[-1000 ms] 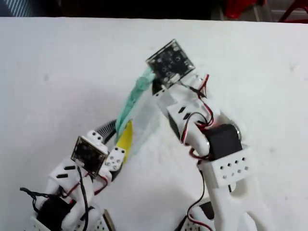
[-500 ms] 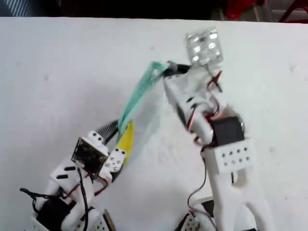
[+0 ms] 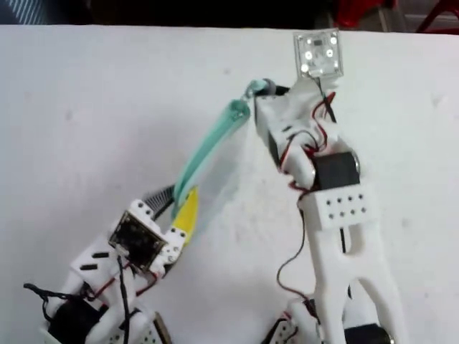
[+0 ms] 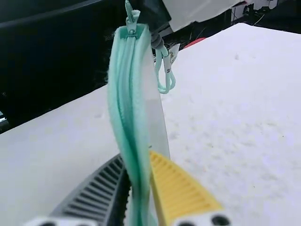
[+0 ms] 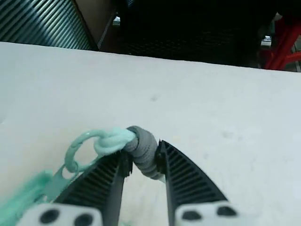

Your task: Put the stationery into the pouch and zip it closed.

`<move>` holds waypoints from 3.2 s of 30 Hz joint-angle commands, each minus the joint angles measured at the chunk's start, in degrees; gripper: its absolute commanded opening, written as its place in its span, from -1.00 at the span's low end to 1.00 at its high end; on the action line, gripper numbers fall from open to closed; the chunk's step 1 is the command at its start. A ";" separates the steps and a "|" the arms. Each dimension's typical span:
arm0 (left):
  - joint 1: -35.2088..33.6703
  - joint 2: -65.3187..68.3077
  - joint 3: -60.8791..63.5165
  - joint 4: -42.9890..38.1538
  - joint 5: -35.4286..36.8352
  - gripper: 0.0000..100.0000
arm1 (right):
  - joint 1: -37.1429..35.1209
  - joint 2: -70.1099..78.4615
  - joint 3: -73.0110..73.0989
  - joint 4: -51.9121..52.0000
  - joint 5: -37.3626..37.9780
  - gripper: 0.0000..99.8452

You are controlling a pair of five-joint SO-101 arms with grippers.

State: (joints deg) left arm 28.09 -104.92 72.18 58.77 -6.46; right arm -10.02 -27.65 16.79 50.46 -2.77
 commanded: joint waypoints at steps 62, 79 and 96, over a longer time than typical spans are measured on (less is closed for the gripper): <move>-0.13 -0.04 -0.53 2.11 -1.85 -0.95 | -26.15 -0.40 -32.09 36.35 -11.16 -0.44; 0.22 -0.04 -0.53 2.11 -1.85 -0.94 | -26.42 19.38 -43.69 46.46 -15.56 -0.63; -6.20 -0.04 -6.77 8.53 3.34 -0.49 | -13.41 30.81 -44.22 46.64 -8.53 -0.97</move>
State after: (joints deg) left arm 23.87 -104.84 70.15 65.36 -3.65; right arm -24.09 1.45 -27.43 95.91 -12.00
